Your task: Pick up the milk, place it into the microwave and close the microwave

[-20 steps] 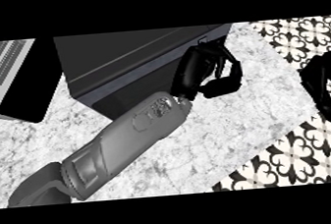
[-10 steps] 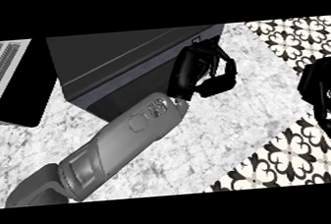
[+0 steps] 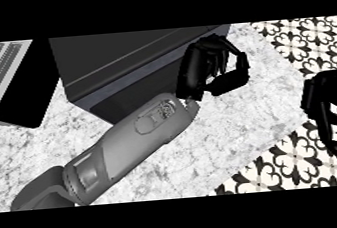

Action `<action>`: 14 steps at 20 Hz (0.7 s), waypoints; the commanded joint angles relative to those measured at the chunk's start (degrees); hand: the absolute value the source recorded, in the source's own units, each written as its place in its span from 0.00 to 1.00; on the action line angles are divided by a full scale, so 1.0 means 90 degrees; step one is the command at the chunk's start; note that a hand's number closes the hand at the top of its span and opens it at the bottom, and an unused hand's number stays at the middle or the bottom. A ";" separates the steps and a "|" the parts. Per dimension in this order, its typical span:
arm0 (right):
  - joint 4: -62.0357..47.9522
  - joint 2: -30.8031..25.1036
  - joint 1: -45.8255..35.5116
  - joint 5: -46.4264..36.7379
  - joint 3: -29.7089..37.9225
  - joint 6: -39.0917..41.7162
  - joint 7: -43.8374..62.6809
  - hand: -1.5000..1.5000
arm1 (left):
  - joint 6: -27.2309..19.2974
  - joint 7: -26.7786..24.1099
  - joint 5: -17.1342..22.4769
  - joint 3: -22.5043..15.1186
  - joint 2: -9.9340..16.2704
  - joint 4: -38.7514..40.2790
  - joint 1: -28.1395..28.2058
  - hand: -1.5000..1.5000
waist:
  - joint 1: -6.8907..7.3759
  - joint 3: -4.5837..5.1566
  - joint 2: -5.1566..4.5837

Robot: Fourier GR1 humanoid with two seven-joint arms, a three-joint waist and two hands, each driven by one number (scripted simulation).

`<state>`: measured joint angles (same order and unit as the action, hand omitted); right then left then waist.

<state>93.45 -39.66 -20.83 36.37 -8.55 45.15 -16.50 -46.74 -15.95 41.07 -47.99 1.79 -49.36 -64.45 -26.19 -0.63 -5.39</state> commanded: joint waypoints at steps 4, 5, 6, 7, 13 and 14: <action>0.0289 0.0008 0.0419 0.0193 -0.0500 0.0472 0.0096 1.00 | 0.0116 0.0342 0.1430 0.1447 -0.0196 -0.0060 0.0488 1.00 | 0.0231 0.0116 -0.0283; 0.0355 0.0022 0.0491 0.0173 -0.0563 0.0495 0.0111 1.00 | 0.0228 0.0261 0.1529 0.1551 -0.0199 -0.0063 0.0574 1.00 | 0.0282 0.0103 -0.0278; 0.0421 0.0029 0.0538 0.0220 -0.0582 0.0467 0.0137 1.00 | 0.0312 0.0233 0.1670 0.1638 -0.0199 -0.0074 0.0642 1.00 | 0.0282 0.0105 -0.0275; 0.0494 0.0061 0.0579 0.0206 -0.0633 0.0421 0.0175 1.00 | 0.0399 0.0227 0.1787 0.1660 -0.0199 -0.0065 0.0678 1.00 | 0.0325 0.0100 -0.0259; 0.0895 0.0128 0.0992 0.0289 -0.0700 0.0219 0.0250 1.00 | 0.1097 0.0019 0.2303 0.1670 -0.0199 0.0126 0.0942 1.00 | 0.0517 0.0092 -0.0174; 0.0964 0.0171 0.1071 0.0262 -0.0734 0.0179 0.0253 1.00 | 0.1221 -0.0041 0.2336 0.1641 -0.0191 0.0184 0.1009 1.00 | 0.0608 0.0088 -0.0165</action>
<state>100.30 -38.71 -13.24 38.73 -14.36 46.28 -13.35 -35.86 -14.90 58.71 -38.98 -0.12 -54.82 -62.04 -23.06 -0.37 -6.31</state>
